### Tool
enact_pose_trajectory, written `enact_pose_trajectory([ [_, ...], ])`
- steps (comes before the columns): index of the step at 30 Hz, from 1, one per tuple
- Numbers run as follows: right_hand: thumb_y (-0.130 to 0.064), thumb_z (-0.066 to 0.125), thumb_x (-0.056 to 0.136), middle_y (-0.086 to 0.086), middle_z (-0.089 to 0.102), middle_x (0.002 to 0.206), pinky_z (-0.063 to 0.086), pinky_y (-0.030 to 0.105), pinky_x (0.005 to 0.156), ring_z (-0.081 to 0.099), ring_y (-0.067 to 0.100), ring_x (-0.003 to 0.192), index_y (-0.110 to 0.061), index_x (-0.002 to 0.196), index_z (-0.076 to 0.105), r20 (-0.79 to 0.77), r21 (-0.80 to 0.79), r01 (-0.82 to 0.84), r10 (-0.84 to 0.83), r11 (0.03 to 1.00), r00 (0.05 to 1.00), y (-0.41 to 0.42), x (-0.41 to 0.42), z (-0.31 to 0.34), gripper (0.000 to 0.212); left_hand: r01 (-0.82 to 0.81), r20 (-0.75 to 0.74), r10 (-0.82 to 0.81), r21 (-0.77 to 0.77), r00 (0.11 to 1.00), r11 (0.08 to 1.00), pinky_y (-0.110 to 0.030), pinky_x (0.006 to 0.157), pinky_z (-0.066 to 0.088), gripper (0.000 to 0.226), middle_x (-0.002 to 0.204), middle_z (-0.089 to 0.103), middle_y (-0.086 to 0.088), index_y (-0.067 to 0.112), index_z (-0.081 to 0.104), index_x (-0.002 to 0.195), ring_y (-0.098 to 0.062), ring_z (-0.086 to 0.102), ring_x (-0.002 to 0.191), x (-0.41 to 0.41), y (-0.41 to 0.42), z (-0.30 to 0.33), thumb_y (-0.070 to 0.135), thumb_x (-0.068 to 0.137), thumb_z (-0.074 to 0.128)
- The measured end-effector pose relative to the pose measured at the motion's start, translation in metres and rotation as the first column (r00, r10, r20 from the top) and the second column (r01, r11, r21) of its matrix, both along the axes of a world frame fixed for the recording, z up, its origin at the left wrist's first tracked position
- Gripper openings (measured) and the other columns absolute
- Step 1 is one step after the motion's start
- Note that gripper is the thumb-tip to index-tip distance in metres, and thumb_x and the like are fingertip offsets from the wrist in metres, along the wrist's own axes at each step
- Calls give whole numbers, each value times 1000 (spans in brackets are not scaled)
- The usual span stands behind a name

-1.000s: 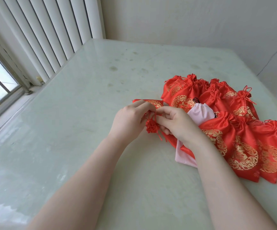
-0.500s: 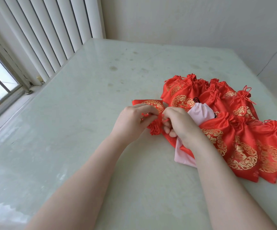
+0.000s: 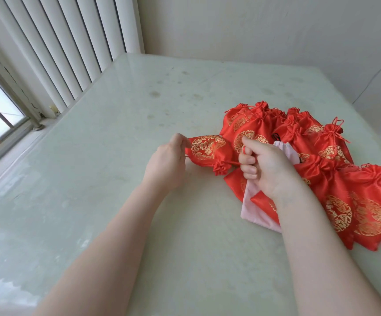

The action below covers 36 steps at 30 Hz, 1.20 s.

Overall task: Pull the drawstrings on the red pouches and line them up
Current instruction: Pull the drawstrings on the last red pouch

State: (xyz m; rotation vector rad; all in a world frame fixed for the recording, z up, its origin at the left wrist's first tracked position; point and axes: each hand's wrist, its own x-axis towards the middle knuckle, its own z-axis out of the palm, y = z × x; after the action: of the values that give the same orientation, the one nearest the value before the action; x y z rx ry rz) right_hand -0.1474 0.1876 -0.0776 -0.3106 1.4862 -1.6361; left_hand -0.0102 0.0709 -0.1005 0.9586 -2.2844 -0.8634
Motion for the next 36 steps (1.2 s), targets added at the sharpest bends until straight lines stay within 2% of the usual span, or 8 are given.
enact_pose_trajectory([
  [4,-22,49,94,-12,27,33,12,15,32,19,2,28,-17,54,38,-429,222,7,91,975,899,-6,6,-11,41,-28,137,27,7,990,1000,-39,72,48,26,88,62,-12,13,54,110,-32,58,83,-1,1,0,12,97,32],
  [8,-23,56,91,-12,40,31,27,11,43,37,0,33,-17,53,55,-672,166,-18,126,986,730,-10,10,-15,38,61,-261,38,360,965,931,-25,50,34,21,49,45,11,16,56,83,-10,40,46,2,0,11,11,96,41],
  [14,-9,59,88,-19,49,41,32,9,48,43,-3,42,-13,82,67,-653,50,-261,230,964,722,-10,25,-10,11,235,-403,-102,296,909,926,-16,50,35,18,46,47,12,21,57,76,-4,41,45,-1,23,26,14,92,54],
  [19,-7,58,88,-14,49,45,33,11,49,40,0,45,-21,74,64,-637,70,-332,299,941,711,-9,30,-10,22,174,-395,-45,295,918,939,-13,49,35,20,46,51,13,23,58,71,0,45,45,-5,29,23,14,89,59],
  [23,-5,55,90,0,44,52,35,13,51,39,6,50,-11,77,66,-578,14,-389,325,921,749,-8,32,-8,18,117,-439,60,364,896,924,-19,51,39,17,46,51,11,18,58,73,-5,46,45,-2,23,25,14,89,59],
  [30,-12,57,89,-2,40,46,31,19,49,36,11,46,-14,70,61,-391,-80,-207,160,975,906,-14,32,-10,20,178,-394,24,468,919,865,-10,48,34,6,64,53,12,21,57,85,3,44,46,-1,23,23,26,89,58],
  [33,-8,48,93,-8,36,45,29,19,48,36,6,43,-9,76,60,-221,-160,-129,92,979,971,-13,26,-9,21,279,-286,-152,479,946,833,-11,46,31,14,54,49,14,15,59,76,-1,37,44,-2,26,18,17,90,59],
  [36,-6,45,94,-8,35,46,30,17,47,37,6,43,-9,79,63,-198,-167,-133,99,977,975,-12,26,-9,24,256,-253,-147,482,956,838,-13,45,29,24,46,42,14,16,58,67,-3,33,42,-3,29,15,15,91,56],
])
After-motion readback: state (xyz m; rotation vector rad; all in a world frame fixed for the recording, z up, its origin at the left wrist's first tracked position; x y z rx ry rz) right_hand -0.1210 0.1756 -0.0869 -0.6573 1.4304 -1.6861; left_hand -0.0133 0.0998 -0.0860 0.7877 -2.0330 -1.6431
